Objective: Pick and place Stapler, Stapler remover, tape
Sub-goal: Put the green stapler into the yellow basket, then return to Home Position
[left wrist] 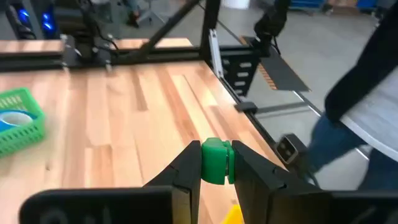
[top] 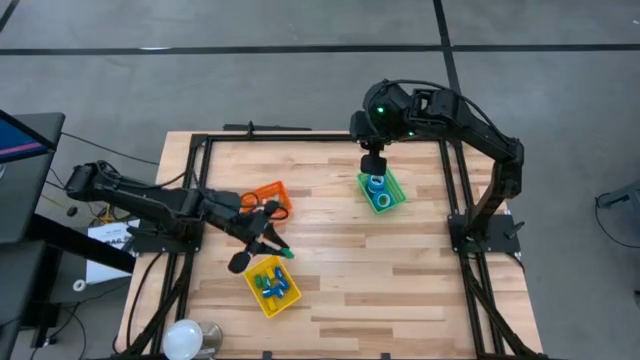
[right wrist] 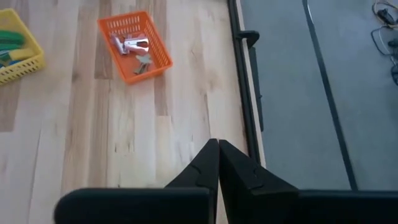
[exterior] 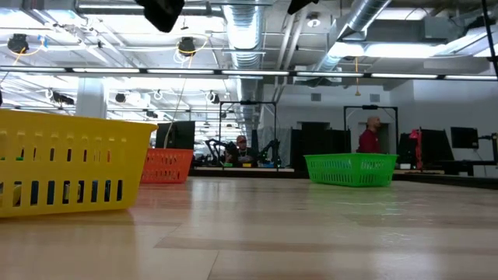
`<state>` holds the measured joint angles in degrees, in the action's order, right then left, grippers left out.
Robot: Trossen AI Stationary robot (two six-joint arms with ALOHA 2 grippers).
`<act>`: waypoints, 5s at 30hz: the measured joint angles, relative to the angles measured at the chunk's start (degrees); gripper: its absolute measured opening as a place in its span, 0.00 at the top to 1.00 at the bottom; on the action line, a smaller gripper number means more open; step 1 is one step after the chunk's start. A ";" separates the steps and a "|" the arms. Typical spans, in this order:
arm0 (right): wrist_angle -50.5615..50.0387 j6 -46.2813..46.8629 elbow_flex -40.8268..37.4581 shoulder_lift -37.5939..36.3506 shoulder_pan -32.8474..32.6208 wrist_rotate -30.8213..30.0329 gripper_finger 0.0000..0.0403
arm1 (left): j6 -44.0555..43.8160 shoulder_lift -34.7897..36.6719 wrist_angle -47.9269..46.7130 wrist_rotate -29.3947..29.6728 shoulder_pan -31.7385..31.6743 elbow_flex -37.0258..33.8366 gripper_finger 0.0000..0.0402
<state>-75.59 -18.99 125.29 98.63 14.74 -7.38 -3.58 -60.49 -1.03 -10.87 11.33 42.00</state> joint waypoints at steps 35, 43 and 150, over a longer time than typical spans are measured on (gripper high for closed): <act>1.90 -4.03 0.00 0.02 1.92 0.04 1.00 | -2.89 -2.78 -6.48 -0.13 5.64 -10.29 0.79; 1.92 -2.98 0.00 0.02 1.92 0.02 1.00 | -2.92 -2.78 -6.45 0.03 5.64 -10.29 0.65; 77.18 35.38 -94.56 -35.08 -12.43 5.36 1.00 | -1.37 16.63 -1.45 16.81 -10.55 -8.98 0.63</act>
<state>1.59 16.38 30.74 63.55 2.31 -2.02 -4.95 -43.86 -2.49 5.93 0.78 33.01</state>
